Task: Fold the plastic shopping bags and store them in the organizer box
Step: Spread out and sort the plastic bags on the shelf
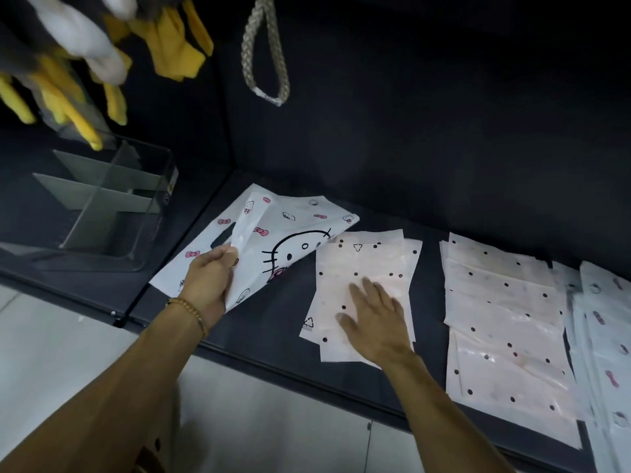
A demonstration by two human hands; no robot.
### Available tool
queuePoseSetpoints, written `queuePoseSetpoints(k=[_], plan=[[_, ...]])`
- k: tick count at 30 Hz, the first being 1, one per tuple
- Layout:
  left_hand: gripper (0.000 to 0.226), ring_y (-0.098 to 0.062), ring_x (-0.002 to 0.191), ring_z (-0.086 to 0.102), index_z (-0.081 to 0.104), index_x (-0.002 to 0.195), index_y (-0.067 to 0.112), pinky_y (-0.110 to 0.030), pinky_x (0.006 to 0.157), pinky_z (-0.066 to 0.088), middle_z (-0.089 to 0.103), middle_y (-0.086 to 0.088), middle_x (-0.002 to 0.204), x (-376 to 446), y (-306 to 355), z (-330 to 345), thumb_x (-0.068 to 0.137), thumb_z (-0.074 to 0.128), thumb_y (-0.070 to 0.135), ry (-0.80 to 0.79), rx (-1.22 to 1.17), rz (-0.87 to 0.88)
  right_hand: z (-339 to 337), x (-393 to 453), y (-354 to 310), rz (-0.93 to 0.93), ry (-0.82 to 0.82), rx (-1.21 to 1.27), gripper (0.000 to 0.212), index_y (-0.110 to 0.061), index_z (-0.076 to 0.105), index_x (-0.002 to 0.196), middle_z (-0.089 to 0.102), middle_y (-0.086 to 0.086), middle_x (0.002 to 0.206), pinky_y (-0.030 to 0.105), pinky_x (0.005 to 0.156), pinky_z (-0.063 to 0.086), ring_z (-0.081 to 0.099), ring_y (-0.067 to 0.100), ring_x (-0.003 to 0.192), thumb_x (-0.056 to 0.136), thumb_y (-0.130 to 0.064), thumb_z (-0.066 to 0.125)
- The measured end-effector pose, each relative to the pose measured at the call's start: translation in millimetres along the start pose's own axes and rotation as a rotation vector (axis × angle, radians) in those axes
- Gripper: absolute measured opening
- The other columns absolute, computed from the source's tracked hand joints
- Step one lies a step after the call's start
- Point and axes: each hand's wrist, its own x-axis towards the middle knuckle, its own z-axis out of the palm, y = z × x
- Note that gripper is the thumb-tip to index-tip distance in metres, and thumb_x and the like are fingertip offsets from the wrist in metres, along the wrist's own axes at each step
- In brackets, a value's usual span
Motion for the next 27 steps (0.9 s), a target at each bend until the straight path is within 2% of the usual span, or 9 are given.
queuePoseSetpoints(k=[2, 5, 7, 9, 12, 16, 19, 22, 27], plan=[[0.014, -0.019, 0.069, 0.068, 0.065, 0.093, 0.008, -0.031, 0.063, 0.059, 0.070, -0.008, 0.084, -8, 10, -1, 0.096, 0.051, 0.008, -0.080, -0.022, -0.004, -6, 5, -12, 0.078, 0.039, 0.266, 0.074, -0.019, 0.021, 0.152, 0.016, -0.001, 0.160, 0.035, 0.118, 0.018, 0.015, 0.017, 0.146, 0.093, -0.052, 0.050], [0.019, -0.022, 0.071, 0.070, 0.063, 0.102, 0.004, -0.031, 0.060, 0.058, 0.071, -0.014, 0.090, -23, 29, -10, 0.098, 0.046, 0.009, -0.294, -0.022, -0.029, -38, 13, -33, 0.263, 0.196, 1.134, 0.081, -0.029, 0.027, 0.149, 0.030, -0.013, 0.153, 0.023, 0.105, 0.029, 0.030, 0.006, 0.139, 0.082, -0.057, 0.064], [0.026, -0.024, 0.078, 0.071, 0.063, 0.111, 0.001, -0.031, 0.066, 0.059, 0.071, -0.017, 0.099, -36, 44, -17, 0.098, 0.044, 0.012, -0.399, 0.014, -0.031, -65, 18, -38, 0.277, 0.251, 1.526, 0.063, -0.036, 0.044, 0.135, 0.050, -0.022, 0.137, 0.020, 0.100, 0.031, 0.041, 0.001, 0.131, 0.080, -0.057, 0.067], [0.031, -0.027, 0.085, 0.069, 0.061, 0.119, 0.002, -0.035, 0.077, 0.059, 0.068, -0.019, 0.108, -50, 59, -24, 0.097, 0.045, 0.015, -0.442, 0.030, -0.026, -88, 18, -36, 0.226, 0.167, 1.688, 0.047, -0.027, 0.057, 0.125, 0.063, -0.018, 0.116, 0.024, 0.102, 0.033, 0.052, 0.004, 0.119, 0.083, -0.046, 0.069], [0.033, -0.036, 0.103, 0.063, 0.060, 0.124, 0.007, -0.045, 0.091, 0.050, 0.065, -0.021, 0.117, -70, 82, -30, 0.097, 0.046, 0.020, -0.446, 0.031, -0.012, -117, 1, -34, 0.096, 0.104, 1.593, 0.014, -0.021, 0.075, 0.096, 0.073, -0.003, 0.100, 0.031, 0.090, 0.047, 0.066, 0.019, 0.098, 0.083, -0.025, 0.072], [0.043, -0.038, 0.106, 0.062, 0.060, 0.126, 0.009, -0.046, 0.088, 0.053, 0.063, -0.022, 0.120, -102, 100, -11, 0.093, 0.050, 0.036, -0.480, 0.040, -0.007, -150, -37, -15, 0.144, 0.283, 1.501, 0.018, -0.021, 0.070, 0.109, 0.074, -0.001, 0.105, 0.047, 0.090, 0.054, 0.070, 0.020, 0.099, 0.092, -0.020, 0.064], [0.052, -0.037, 0.107, 0.063, 0.066, 0.119, 0.013, -0.048, 0.092, 0.051, 0.065, -0.020, 0.119, -130, 94, 21, 0.086, 0.052, 0.049, -0.631, 0.061, -0.052, -170, -75, 22, 0.237, 0.460, 1.345, 0.012, -0.027, 0.067, 0.104, 0.074, -0.006, 0.101, 0.046, 0.090, 0.054, 0.070, 0.015, 0.095, 0.095, -0.026, 0.059], [0.040, -0.034, 0.100, 0.066, 0.063, 0.122, 0.012, -0.042, 0.077, 0.058, 0.062, -0.022, 0.123, -157, 72, 67, 0.084, 0.064, 0.025, -0.848, 0.061, -0.040, -188, -119, 71, 0.313, 0.581, 1.287, 0.014, -0.035, 0.064, 0.103, 0.073, -0.010, 0.100, 0.038, 0.081, 0.058, 0.070, 0.014, 0.093, 0.095, -0.026, 0.055], [0.054, -0.033, 0.109, 0.063, 0.050, 0.131, 0.016, -0.045, 0.086, 0.055, 0.064, -0.013, 0.122, -201, 4, 161, 0.083, 0.063, -0.004, -1.064, 0.256, -0.070, -201, -202, 169, 0.491, 0.683, 1.214, 0.031, -0.041, 0.068, 0.085, 0.074, -0.010, 0.085, 0.033, 0.063, 0.058, 0.072, 0.013, 0.076, 0.088, -0.015, 0.052]])
